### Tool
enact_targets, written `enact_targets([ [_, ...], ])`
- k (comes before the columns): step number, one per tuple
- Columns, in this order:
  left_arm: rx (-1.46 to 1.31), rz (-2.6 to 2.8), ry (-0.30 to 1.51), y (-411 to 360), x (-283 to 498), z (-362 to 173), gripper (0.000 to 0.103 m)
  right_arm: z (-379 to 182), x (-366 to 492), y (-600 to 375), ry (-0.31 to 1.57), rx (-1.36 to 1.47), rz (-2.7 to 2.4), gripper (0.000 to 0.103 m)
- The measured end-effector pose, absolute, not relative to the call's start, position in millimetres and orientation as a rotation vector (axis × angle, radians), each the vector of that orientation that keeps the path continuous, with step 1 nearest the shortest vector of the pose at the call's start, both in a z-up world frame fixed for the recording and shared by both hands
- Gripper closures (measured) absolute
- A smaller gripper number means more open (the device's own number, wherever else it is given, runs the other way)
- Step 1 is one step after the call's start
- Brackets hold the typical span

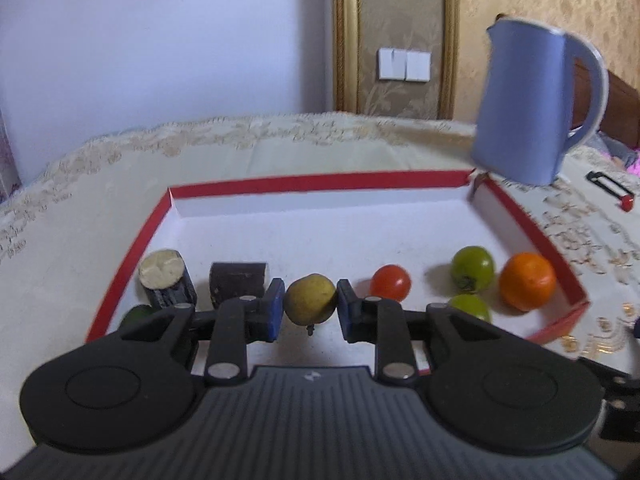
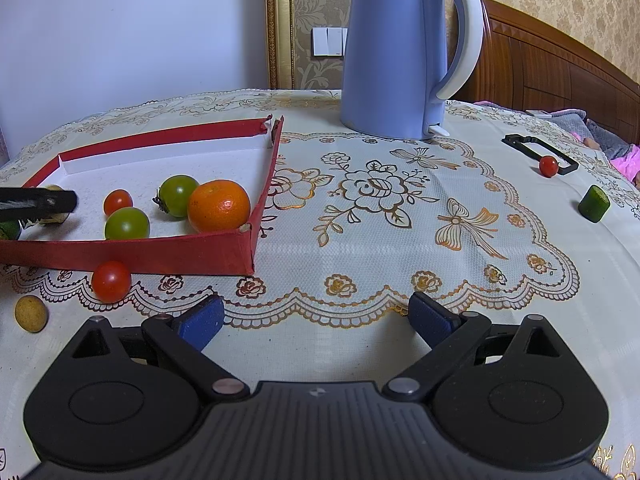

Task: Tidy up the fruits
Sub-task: 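Lower the yellow fruit into the tray and open the left gripper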

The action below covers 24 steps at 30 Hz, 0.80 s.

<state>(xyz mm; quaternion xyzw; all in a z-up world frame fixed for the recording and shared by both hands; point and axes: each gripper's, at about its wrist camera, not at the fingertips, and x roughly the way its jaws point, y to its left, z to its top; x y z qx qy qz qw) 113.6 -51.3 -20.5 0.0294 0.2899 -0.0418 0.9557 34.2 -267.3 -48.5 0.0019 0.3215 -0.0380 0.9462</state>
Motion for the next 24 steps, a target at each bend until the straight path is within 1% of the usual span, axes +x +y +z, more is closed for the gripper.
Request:
enact_targets([
  [3,0.052,-0.076,0.62,-50,121,-30,0.078,-48,34,-267,0.655,0.004,-0.077,0.004],
  [7,0.064,-0.063,0.608,-51,119,-32,0.077,-48,34,-267,0.655,0.004,-0.077,0.004],
  [9,0.068,-0.062,0.606,-52,119,-32,0.075,-48,34,-267,0.655,0.004,-0.077,0.004],
  [11,0.073,-0.063,0.608,-54,118,-32,0.06,-48,34,-267,0.655,0.004,-0.077,0.004],
  [12,0.077,-0.061,0.608,-55,117,-32,0.046,-48,34,-267,0.655,0.004,-0.077,0.003],
  [13,0.087,-0.057,0.597,-56,115,-31,0.04,-48,34,-268,0.655,0.004,-0.077,0.003],
  [15,0.107,-0.051,0.577,-58,110,-29,0.039,-48,34,-268,0.655,0.004,-0.077,0.003],
  [16,0.112,-0.057,0.572,-58,108,-28,0.032,-48,34,-268,0.655,0.004,-0.077,0.003],
  [18,0.117,-0.062,0.557,-59,102,-26,0.027,-48,34,-268,0.655,0.004,-0.077,0.003],
  [23,0.132,-0.05,0.518,-52,81,-19,0.025,-48,34,-268,0.655,0.004,-0.077,0.003],
  [24,0.122,-0.054,0.509,-47,75,-16,0.022,-48,34,-268,0.654,0.005,-0.076,0.003],
])
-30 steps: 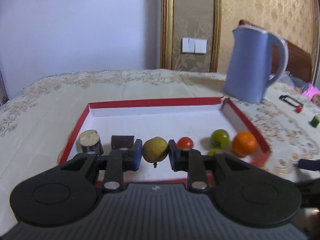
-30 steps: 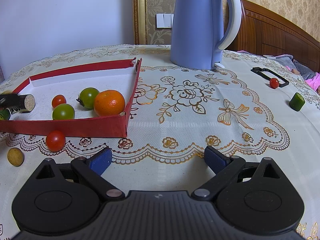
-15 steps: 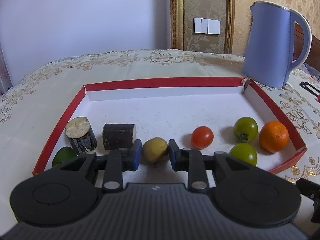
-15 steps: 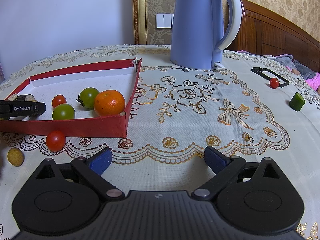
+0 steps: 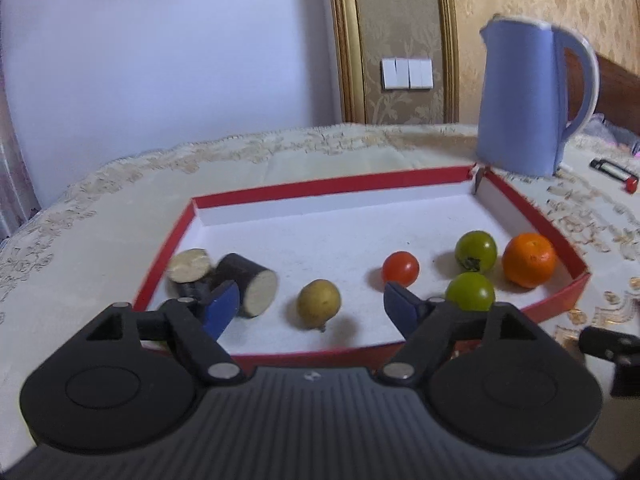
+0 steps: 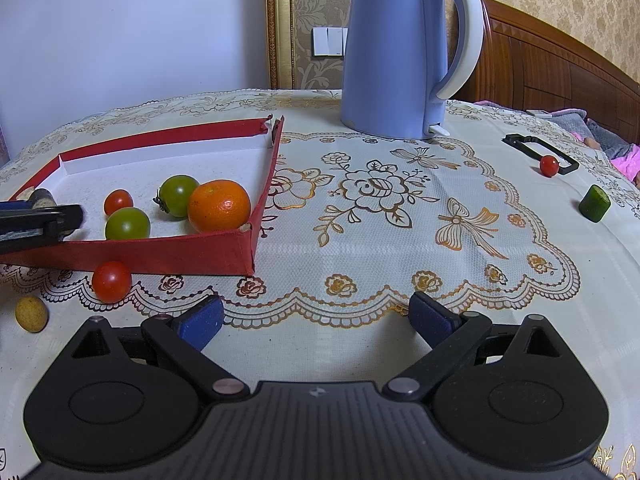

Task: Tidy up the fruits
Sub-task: 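Lower the yellow fruit into the tray and open the left gripper, then close the right gripper on the second red cherry tomato, then place the red tomato beside the first and open the right gripper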

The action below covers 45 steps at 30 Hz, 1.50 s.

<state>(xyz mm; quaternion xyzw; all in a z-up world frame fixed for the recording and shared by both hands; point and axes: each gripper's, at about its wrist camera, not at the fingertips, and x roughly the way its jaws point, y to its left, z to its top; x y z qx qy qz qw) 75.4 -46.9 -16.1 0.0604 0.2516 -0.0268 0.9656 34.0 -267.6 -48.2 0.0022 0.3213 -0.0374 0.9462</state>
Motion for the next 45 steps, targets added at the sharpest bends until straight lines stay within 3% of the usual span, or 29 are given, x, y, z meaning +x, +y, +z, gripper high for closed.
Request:
enact_targets([
  [3,0.078,-0.05,0.502,-27,55,-12,0.014,-48,34,-268,0.653,0.009,-0.074,0.003],
  [10,0.053,0.003,0.553,15,38,-25,0.014,-37,11,-266,0.524,0.058,-0.011,0.003],
  [17,-0.054,0.01,0.618,37,52,-35,0.014,-38,8,-215,0.544,-0.033,0.102,0.004],
  [18,-0.06,0.008,0.619,38,51,-35,0.013,-38,10,-209,0.549,-0.045,0.108,0.006],
  [22,-0.054,0.0,0.633,37,53,-37,0.009,-40,22,-192,0.59,-0.06,0.136,0.033],
  [26,-0.046,-0.008,0.645,36,55,-38,0.005,-47,34,-179,0.628,-0.089,0.146,0.043],
  [28,-0.037,-0.01,0.65,34,56,-39,0.002,-48,34,-176,0.617,-0.097,0.157,0.056],
  [30,-0.027,-0.017,0.658,32,57,-39,0.0,-48,35,-175,0.617,-0.091,0.168,0.06],
  [33,-0.001,-0.009,0.667,28,59,-40,0.0,-48,33,-172,0.603,-0.111,0.185,0.076],
  [45,0.003,-0.007,0.669,28,59,-41,0.0,-16,11,-172,0.44,-0.122,0.217,0.077],
])
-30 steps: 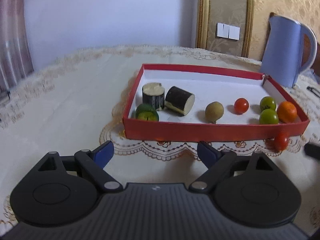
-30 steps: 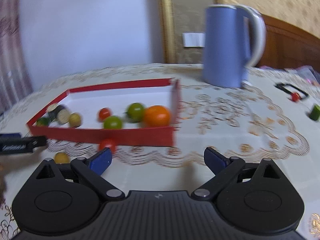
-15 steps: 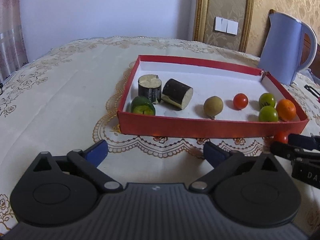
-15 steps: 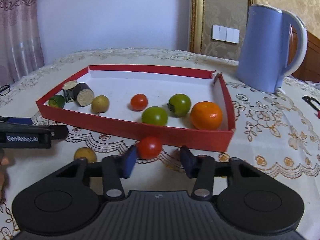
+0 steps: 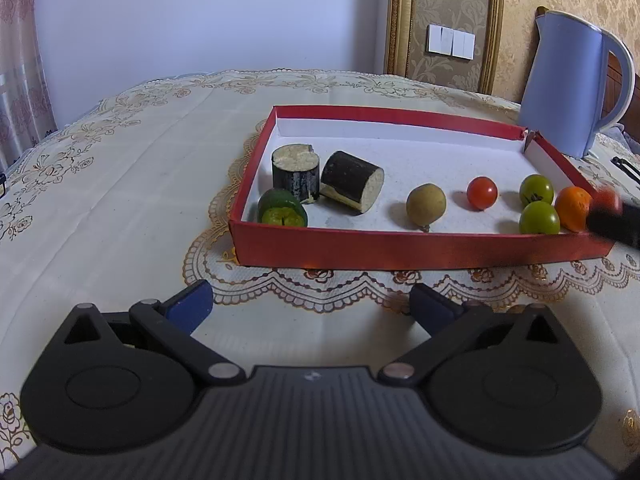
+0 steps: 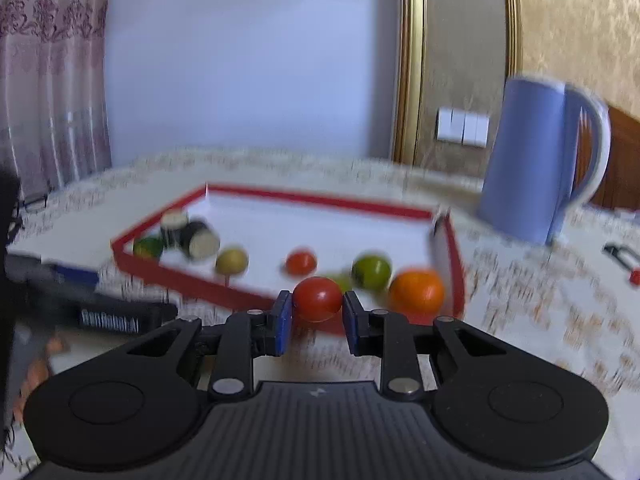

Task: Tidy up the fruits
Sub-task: 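Place the red tomato beside the first and open the right gripper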

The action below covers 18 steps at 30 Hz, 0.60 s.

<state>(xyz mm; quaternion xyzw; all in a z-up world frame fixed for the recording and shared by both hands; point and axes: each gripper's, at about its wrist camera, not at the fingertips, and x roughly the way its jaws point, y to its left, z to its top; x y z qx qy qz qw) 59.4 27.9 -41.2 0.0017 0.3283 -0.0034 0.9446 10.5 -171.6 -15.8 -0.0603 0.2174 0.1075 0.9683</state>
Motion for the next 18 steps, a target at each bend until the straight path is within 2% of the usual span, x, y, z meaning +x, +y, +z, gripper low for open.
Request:
enact_targets([
  [6,0.004,-0.006,0.669,28,59,-41,0.0,3,56,-163,0.434,-0.148,0.165,0.077],
  [12,0.005,-0.006,0.669,28,59,-41,0.0,-16,117,-157,0.555,-0.161,0.128,0.076],
  [18,0.004,-0.006,0.669,28,59,-41,0.0,-31,133,-139,0.564,-0.265,0.109,0.077],
])
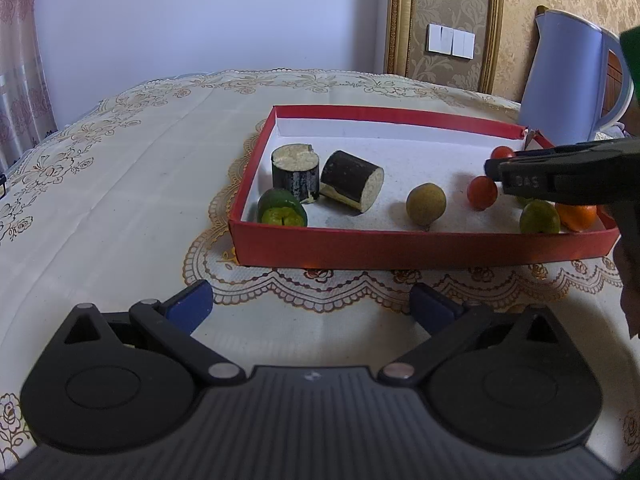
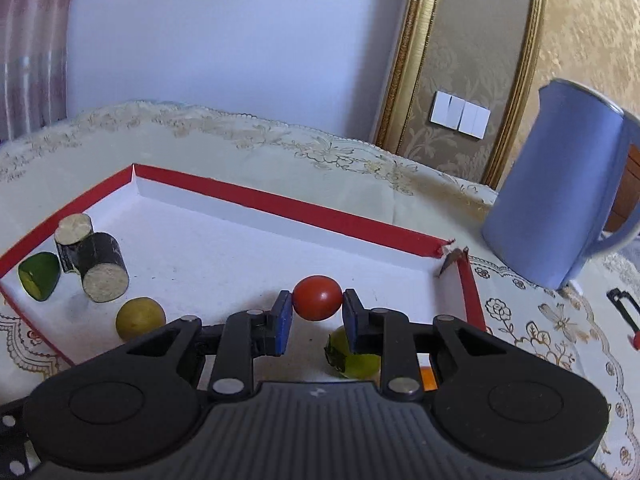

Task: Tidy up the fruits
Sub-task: 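Place the red tomato beside the first and open the right gripper, then close the left gripper on the second yellow round fruit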

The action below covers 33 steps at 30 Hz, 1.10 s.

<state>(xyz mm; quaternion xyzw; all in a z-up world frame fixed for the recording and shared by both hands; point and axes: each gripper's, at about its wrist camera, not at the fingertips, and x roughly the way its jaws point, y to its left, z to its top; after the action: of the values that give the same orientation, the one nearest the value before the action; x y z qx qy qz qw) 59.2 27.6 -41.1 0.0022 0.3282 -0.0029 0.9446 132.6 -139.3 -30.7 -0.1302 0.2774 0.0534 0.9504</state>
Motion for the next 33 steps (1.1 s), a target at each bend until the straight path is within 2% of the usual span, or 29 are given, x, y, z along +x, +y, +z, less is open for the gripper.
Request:
enact_targets([
  [6,0.005,-0.006,0.669,28,59,-41,0.0,-29,128,-136,0.571,-0.26,0.12,0.073],
  [8,0.005,-0.006,0.669,27,59,-41,0.0,-23,119,-145,0.565,-0.214,0.109,0.059],
  [9,0.005,-0.006,0.669,28,59,-41,0.0,-20,112,-149,0.557,-0.191,0.103,0.041],
  [10,0.005,-0.006,0.669,27,59,-41,0.0,-17,103,-156,0.543,-0.166,0.103,0.033],
  [15,0.005,-0.005,0.668,28,59,-41,0.0,-12,50,-186,0.502,-0.146,0.067,0.033],
  [20,0.005,-0.005,0.668,27,59,-41,0.0,-24,20,-223,0.545,-0.124,-0.01,0.032],
  [24,0.014,-0.002,0.663,26,58,-41,0.0,-41,23,-242,0.604,-0.107,-0.062,0.032],
  [29,-0.007,-0.123,0.584,13,29,-28,0.0,-43,28,-253,0.615,-0.039,-0.058,0.027],
  [33,0.081,-0.185,0.529,-17,13,-17,0.0,-45,29,-256,0.634,-0.017,-0.045,0.023],
])
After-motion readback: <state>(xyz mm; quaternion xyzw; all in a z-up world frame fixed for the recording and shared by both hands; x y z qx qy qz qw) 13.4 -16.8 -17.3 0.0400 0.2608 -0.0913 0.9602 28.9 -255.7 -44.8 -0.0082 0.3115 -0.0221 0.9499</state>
